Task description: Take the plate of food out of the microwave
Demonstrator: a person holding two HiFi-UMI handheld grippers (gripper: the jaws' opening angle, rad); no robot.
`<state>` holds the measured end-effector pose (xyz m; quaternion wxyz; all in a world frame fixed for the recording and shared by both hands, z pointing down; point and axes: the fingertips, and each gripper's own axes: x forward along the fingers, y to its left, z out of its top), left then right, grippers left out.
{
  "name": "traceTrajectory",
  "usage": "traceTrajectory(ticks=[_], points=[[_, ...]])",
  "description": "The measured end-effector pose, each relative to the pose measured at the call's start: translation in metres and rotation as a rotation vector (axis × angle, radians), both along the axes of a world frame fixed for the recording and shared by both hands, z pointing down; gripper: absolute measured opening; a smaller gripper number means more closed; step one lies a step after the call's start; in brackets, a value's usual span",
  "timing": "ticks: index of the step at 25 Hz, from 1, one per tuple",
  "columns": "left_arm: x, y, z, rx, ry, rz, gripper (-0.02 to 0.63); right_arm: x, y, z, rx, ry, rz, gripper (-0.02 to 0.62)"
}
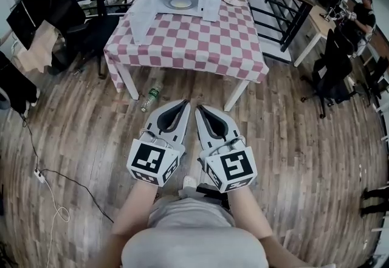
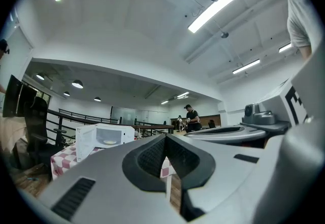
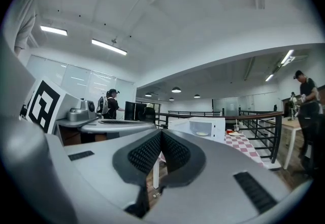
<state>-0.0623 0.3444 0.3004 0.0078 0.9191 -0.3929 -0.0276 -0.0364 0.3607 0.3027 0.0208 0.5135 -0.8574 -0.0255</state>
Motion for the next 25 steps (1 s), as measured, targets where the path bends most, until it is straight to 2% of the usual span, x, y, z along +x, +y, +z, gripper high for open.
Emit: traceTrajectory(ticks=[13,25], points=[[0.025,-0.068,0.006,-0.001,0.000,-0.054,0.003,0.024,-0.070,0.008,-0.002,0.005,-0.050,0.025],[0.028,-0.116,0.019,-0.026,0.005,-0.049,0.003,0.029,-0.116,0.024,-0.030,0.015,-0.037,0.025]])
